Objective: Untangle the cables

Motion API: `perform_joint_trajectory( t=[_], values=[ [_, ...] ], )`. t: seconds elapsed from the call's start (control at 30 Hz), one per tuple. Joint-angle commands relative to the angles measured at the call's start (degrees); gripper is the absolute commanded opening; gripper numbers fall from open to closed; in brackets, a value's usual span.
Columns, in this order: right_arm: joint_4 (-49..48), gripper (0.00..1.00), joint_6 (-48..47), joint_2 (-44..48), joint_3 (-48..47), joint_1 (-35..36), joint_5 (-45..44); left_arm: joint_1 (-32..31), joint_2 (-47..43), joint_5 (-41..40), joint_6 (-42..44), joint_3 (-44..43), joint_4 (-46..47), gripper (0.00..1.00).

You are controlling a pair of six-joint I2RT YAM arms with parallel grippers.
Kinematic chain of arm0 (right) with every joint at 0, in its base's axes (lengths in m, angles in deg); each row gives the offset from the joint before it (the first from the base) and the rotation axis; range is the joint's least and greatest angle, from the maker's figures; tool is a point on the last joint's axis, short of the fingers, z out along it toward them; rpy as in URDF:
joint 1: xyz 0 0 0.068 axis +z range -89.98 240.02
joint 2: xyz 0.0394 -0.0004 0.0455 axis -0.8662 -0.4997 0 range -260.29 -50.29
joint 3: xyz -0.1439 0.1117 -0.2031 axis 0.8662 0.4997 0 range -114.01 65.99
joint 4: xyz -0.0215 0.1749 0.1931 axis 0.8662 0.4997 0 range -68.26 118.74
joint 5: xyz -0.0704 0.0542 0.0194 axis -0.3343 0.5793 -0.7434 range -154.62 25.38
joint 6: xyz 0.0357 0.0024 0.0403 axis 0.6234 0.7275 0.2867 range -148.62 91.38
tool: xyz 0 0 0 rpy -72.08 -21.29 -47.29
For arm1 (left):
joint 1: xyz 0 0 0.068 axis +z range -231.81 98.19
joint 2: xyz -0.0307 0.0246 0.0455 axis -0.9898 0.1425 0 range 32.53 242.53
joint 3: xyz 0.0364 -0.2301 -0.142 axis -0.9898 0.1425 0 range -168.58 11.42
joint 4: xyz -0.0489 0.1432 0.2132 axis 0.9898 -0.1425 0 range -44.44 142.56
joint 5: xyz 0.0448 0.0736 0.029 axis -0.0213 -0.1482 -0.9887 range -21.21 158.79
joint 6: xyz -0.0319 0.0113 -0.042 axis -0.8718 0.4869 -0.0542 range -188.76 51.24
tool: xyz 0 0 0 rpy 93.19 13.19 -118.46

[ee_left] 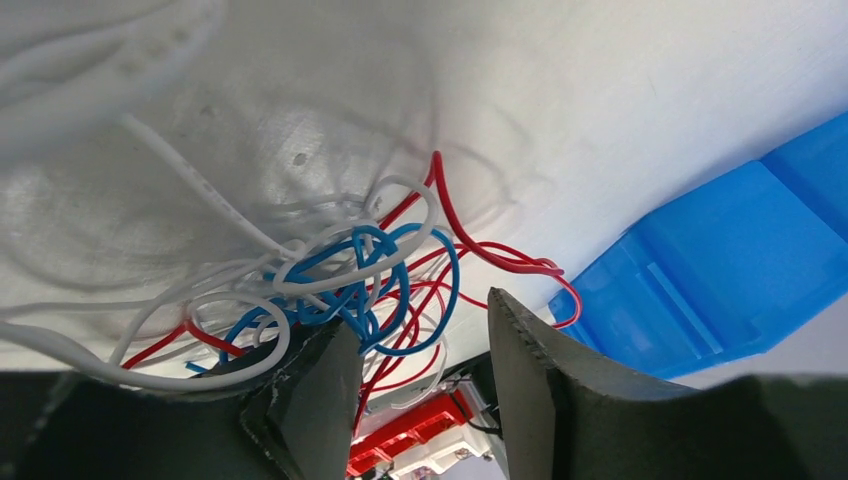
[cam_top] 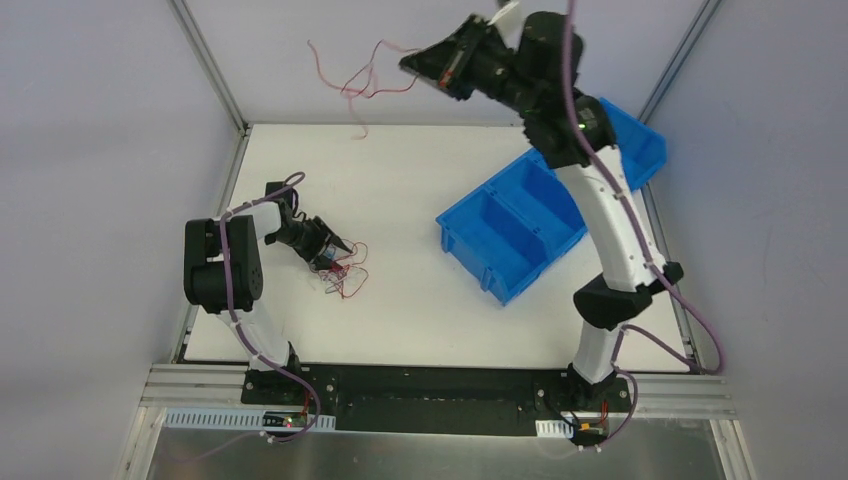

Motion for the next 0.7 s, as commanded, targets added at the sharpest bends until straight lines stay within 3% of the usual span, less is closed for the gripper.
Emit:
perform_joint_trajectory(
  t=[0.0,0.27,0.47,0.67],
  values=[
    [-2.61,0.0,1.03,5.18,-1.21,-6.19,0.51,0.55,2.57,-7.19,1.26,-0.29,-3.23,0.49],
    [1.17,0.0,-0.75,10.22,3.56,-24.93,0.67,0.54,1.75,-5.5,1.19,-1.06,-3.32,0.49],
    [4.04,0.0,-1.66,14.5,13.97,-36.55,-1.97,0.52,1.06,-4.98,0.83,-1.18,-3.32,0.49],
    [5.48,0.0,-3.65,16.68,28.53,-42.61,-8.47,0.54,0.84,-5.07,0.85,-0.84,-3.32,0.49]
  ],
)
